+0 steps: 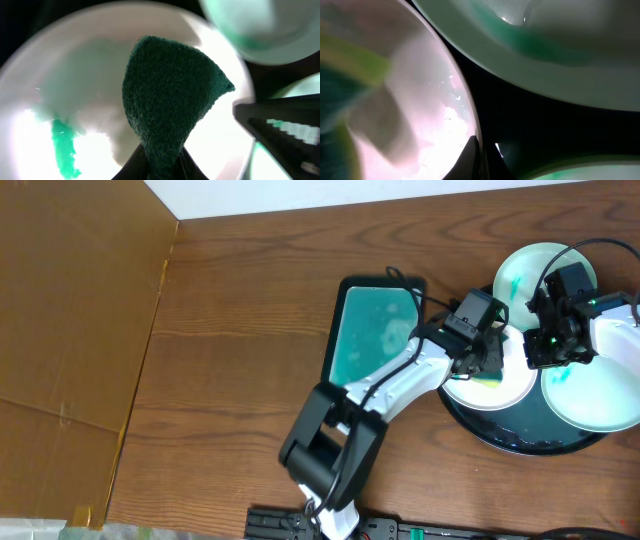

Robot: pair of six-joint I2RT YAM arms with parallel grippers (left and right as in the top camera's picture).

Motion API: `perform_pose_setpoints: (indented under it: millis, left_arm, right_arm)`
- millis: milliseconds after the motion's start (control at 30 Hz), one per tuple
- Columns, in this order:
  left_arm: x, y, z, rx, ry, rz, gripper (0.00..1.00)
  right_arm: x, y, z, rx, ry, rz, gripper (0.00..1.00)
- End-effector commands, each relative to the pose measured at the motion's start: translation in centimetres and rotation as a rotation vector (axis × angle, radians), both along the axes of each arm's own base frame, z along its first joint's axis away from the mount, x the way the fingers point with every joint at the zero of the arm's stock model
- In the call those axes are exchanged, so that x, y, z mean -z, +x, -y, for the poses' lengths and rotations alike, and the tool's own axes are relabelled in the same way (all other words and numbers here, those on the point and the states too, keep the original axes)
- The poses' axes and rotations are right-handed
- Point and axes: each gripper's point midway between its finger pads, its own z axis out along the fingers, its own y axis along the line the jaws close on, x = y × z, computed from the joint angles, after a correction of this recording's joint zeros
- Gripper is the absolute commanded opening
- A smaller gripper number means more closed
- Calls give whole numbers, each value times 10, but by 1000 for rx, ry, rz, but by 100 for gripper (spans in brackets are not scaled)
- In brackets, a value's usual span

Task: Clean dirty plates on tray and stack at the side
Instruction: 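Scrub the held plate with the sponge in the left gripper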

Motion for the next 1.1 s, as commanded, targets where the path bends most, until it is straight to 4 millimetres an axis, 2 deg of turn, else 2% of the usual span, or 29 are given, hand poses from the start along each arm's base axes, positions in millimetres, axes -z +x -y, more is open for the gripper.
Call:
perform_pose_setpoints:
  millis: [0, 100, 333, 533, 633, 767, 833, 933, 1067]
  left_arm:
    - [30, -7, -7, 44, 30, -71, 8]
    - [40, -3, -18, 63, 54, -76, 7]
    - [46, 15, -52, 173, 130, -17, 7]
    - [75, 12, -97, 147, 355, -16, 7]
    - [85, 11, -112, 128, 422, -19, 8]
    - [81, 14, -108, 128, 403, -7, 7]
    - [71, 16, -99, 135, 357, 4, 7]
    - [43, 14, -71, 178, 190, 22, 7]
    - [-6, 5, -33, 239, -48, 52, 7]
  right_arm:
    - [-2, 5, 1, 4, -3, 10, 2]
    - [-2, 5, 1, 4, -3, 9, 2]
    - [-2, 6, 0, 4, -3, 11, 2]
    - [-2, 6, 0, 4, -2, 13, 2]
    - [-2, 6, 0, 4, -2, 13, 2]
    - [-2, 6, 0, 4, -2, 13, 2]
    - [-2, 6, 0, 4, -2, 13, 2]
    - [-2, 6, 0, 4, -2, 13, 2]
    - [-2, 6, 0, 4, -2, 14, 1]
